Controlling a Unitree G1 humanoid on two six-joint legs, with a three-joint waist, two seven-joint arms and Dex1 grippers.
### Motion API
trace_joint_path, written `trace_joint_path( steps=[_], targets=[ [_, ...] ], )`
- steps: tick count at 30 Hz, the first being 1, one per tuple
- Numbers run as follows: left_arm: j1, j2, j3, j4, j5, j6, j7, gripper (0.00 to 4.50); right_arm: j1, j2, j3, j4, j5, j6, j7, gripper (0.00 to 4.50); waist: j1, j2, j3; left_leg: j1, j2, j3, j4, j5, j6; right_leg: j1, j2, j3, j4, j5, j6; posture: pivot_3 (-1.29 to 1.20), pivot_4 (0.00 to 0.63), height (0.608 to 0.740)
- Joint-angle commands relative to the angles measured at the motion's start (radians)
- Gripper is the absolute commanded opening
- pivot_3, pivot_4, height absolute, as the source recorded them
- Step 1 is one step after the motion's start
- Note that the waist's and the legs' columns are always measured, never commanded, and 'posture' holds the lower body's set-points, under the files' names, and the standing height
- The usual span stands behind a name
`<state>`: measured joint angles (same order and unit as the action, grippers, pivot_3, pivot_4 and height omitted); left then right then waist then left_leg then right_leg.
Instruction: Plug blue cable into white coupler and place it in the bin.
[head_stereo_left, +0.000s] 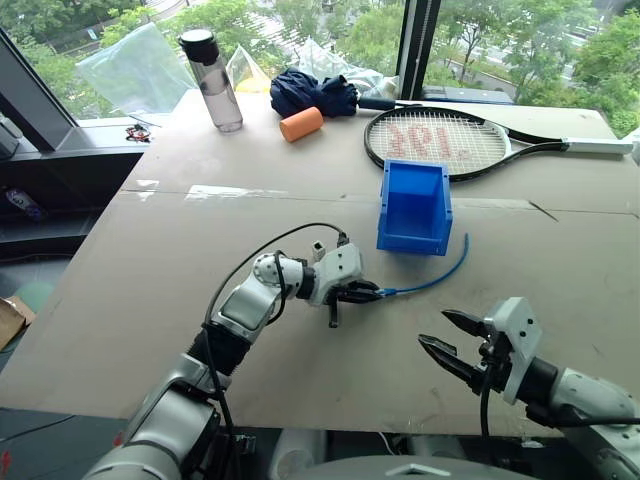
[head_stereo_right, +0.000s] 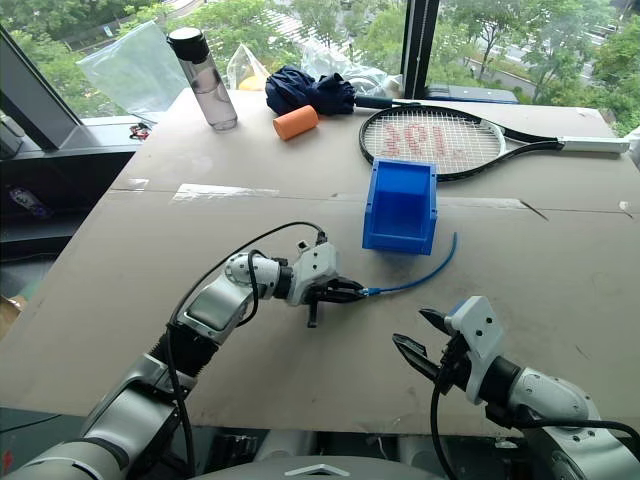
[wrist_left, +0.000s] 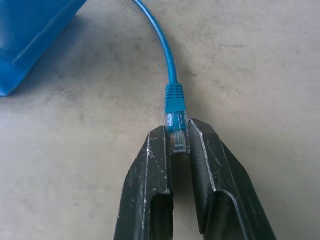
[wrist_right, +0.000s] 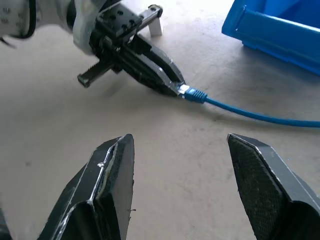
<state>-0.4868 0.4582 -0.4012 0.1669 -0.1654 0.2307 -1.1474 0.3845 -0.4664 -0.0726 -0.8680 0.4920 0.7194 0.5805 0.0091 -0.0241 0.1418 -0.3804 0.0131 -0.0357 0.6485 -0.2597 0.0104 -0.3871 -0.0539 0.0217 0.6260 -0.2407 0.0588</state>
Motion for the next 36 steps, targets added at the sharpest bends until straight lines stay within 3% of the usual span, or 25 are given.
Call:
trace_joint_path(
  steps=[1,3,7,15,18,22,29,33,35,36],
  targets=[
    [0.024,-0.004,0.122,-0.161,-0.235,0.262,-0.032,0.08,-0.047,0.059,-0.012,0.039,0.139,0.027,-0.011,2.95,0.001,0.001,0.001,0.000,0.000,0.000,0.000,0.000,0.000,0.000,0.000,0.000,0.000,0.000,0.000,0.00,0.150,0.740],
    [0.017,-0.002,0.223,-0.244,-0.427,0.485,-0.013,0.08,-0.090,0.099,-0.008,0.053,0.226,0.059,-0.028,2.95,0.000,0.001,0.002,-0.001,0.002,-0.002,0.001,0.000,0.000,0.000,0.000,-0.001,0.000,0.000,-0.001,0.00,0.150,0.740],
    [0.008,0.015,0.341,-0.335,-0.647,0.739,0.030,0.08,-0.174,0.156,-0.009,0.083,0.375,0.115,-0.084,2.95,-0.003,0.002,0.002,0.000,0.005,-0.006,0.001,0.000,0.000,0.000,0.000,-0.001,0.001,-0.002,0.003,0.00,0.150,0.740],
    [-0.017,-0.012,0.465,-0.391,-0.877,0.941,0.167,0.08,-0.339,0.201,-0.068,0.149,0.734,0.132,-0.216,2.95,-0.013,0.002,0.002,0.000,0.001,-0.007,0.000,0.000,0.000,0.000,0.000,-0.002,0.001,0.002,0.003,0.00,0.150,0.740],
    [-0.020,-0.007,0.468,-0.405,-0.909,0.960,0.184,0.00,-0.375,0.181,-0.069,0.163,0.835,0.125,-0.260,2.13,-0.017,0.002,0.002,0.000,0.000,-0.008,0.000,0.000,0.000,0.000,0.000,-0.002,0.001,0.002,0.003,0.00,0.150,0.740],
    [-0.014,0.000,0.456,-0.430,-0.929,0.962,0.194,0.00,-0.402,0.150,-0.055,0.166,0.918,0.111,-0.310,0.17,-0.021,0.002,0.002,0.000,0.000,-0.008,0.000,0.000,0.000,0.000,0.000,-0.002,0.001,0.002,0.003,0.00,0.150,0.740],
    [-0.008,0.005,0.445,-0.439,-0.900,0.914,0.208,0.00,-0.414,0.124,-0.020,0.152,0.979,0.081,-0.361,0.04,-0.020,0.002,0.002,0.000,0.000,-0.007,0.000,0.000,0.000,0.000,0.000,-0.002,0.001,0.000,0.000,0.00,0.150,0.740],
    [0.001,0.039,0.484,-0.446,-0.847,0.834,0.224,1.87,-0.406,0.114,-0.002,0.140,0.980,0.059,-0.377,0.00,-0.021,0.002,0.002,0.000,0.000,-0.005,-0.001,0.000,0.000,0.000,0.000,-0.002,0.001,0.001,0.000,0.00,0.150,0.740],
    [0.023,0.070,0.499,-0.456,-0.772,0.751,0.244,2.50,-0.400,0.109,-0.001,0.135,0.974,0.045,-0.382,0.00,-0.021,0.002,0.002,0.000,0.000,-0.004,-0.001,0.000,0.000,0.000,0.000,-0.001,0.001,0.000,0.000,0.00,0.150,0.740],
    [0.043,0.097,0.504,-0.459,-0.722,0.698,0.242,3.04,-0.395,0.106,-0.004,0.134,0.970,0.038,-0.385,0.00,-0.021,0.002,0.003,0.000,0.000,-0.004,-0.001,0.000,0.000,0.000,0.000,-0.001,0.001,0.000,-0.001,0.00,0.150,0.740]
  ],
)
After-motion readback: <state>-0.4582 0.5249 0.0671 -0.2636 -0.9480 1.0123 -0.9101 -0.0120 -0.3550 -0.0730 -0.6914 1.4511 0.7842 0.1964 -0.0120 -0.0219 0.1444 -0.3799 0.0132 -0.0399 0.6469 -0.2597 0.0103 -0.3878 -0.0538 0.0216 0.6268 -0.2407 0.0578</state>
